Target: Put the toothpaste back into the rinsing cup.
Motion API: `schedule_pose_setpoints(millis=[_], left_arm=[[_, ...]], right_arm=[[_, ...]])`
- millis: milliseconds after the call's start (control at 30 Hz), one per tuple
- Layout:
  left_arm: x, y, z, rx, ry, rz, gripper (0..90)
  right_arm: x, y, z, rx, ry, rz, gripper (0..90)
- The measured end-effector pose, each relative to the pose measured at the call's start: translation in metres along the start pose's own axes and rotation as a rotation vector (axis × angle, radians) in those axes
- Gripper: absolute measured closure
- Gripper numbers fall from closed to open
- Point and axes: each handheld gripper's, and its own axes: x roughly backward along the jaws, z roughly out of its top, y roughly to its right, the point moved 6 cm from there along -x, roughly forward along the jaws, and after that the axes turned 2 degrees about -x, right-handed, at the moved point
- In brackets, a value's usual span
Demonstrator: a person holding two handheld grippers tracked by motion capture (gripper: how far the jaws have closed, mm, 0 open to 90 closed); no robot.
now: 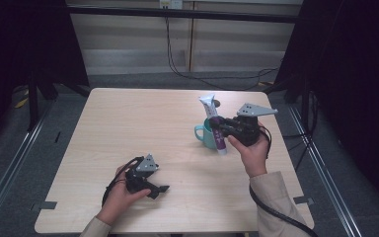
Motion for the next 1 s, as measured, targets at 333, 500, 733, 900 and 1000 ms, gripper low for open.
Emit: schedule_pose_setpoints(millis=[333,500,733,900,1000], left_arm=[[0.000,0.000,0.000,0.000,0.000,0.000,12.6],[0.000,0.000,0.000,0.001,0.000,0.001,12.6],[0.000,0.000,0.000,0.000,0.000,0.000,12.6],[0.000,0.000,0.000,0.000,0.000,0.000,12.6],[0.000,0.000,0.000,0.000,0.000,0.000,12.6]], right_arm=[[-0.005,0.003,0.008,0.001,0.012,-0.003,76.0],[-0.007,0.005,0.013,-0.002,0.027,-0.005,76.0],[-0.010,0.007,0.019,-0.005,0.049,-0.006,76.0],[-0.013,0.007,0.023,-0.011,0.065,-0.009,76.0],[-0.014,0.008,0.027,-0.009,0.075,-0.010,76.0]])
